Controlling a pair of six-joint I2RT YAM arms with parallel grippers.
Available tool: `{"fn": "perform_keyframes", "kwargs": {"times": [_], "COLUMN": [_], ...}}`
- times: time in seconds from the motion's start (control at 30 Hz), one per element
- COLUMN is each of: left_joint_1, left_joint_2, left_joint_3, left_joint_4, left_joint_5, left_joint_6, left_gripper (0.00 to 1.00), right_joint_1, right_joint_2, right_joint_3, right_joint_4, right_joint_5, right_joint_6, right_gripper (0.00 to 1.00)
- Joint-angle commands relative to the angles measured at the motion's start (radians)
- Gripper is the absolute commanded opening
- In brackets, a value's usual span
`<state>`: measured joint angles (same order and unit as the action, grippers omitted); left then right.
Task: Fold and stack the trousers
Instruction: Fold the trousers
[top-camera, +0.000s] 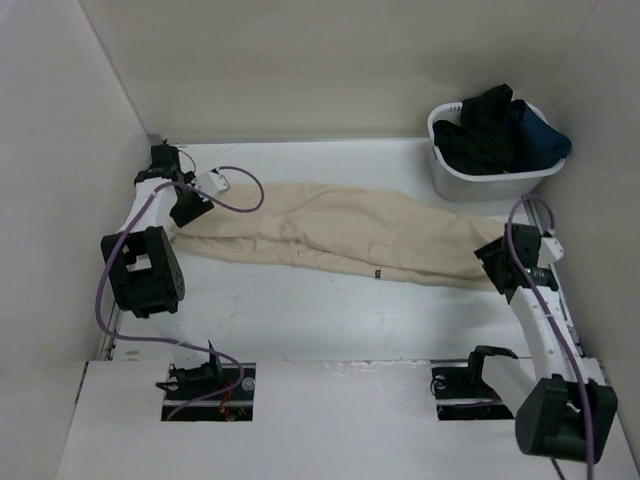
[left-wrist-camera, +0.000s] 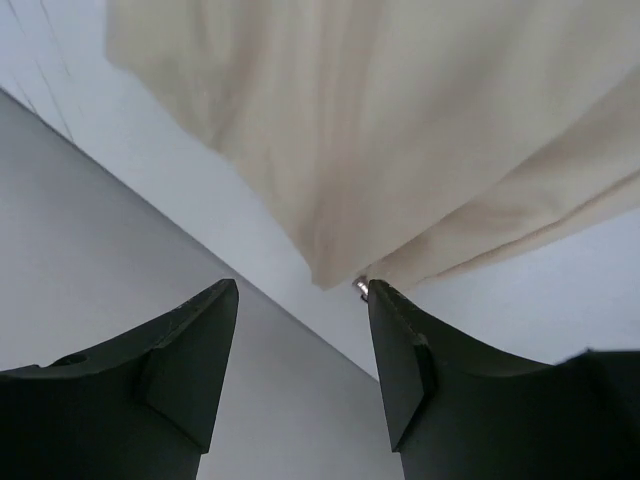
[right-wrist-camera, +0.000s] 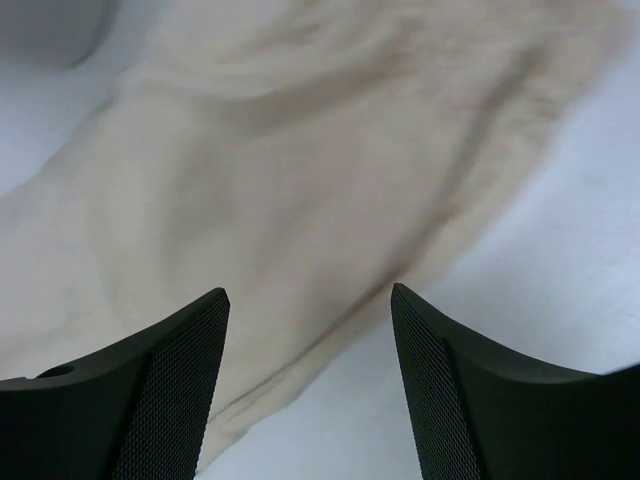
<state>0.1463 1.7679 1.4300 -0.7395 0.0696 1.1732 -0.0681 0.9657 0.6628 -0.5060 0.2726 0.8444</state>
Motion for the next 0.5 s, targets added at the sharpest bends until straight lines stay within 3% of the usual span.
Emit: {"fn": "perform_keyframes", "kwargs": {"times": [0.0, 0.03, 0.07, 0.13, 0.47], "left_joint_1": [0.038, 0.046, 0.051, 0.055, 0.089], "left_joint_2": [0.074, 0.088, 0.100, 0.117, 0.191], "left_joint_3": [-0.022, -0.014, -0.005, 0.004, 0.001], "left_joint_4": [0.126, 0.147, 0.160, 0.166, 0.209], "left_joint_5": [-0.036, -0.039, -0.033, -0.025, -0.022], "left_joint_6": [0.039, 0.033, 0.028, 0.023, 0.029], "left_gripper": [0.54, 0.55, 0.56, 0.56, 0.56], "right_joint_1": [-0.171, -0.225, -0.270, -0.337, -0.398], "right_joint_2": [-0.061, -0.065, -0.061, -0.027, 0.280], "right_joint_3": [-0.063, -0.069, -0.072, -0.077, -0.048], "right_joint_4": [-0.075, -0.071, -0.060, -0.020, 0.173], "right_joint_5": [-0.009, -0.013, -0.027, -0.062, -0.162], "right_joint_6": [0.067, 0.059, 0.058, 0.055, 0.059], "right_gripper": [0.72, 0.75, 0.88, 0.91, 0.94]}}
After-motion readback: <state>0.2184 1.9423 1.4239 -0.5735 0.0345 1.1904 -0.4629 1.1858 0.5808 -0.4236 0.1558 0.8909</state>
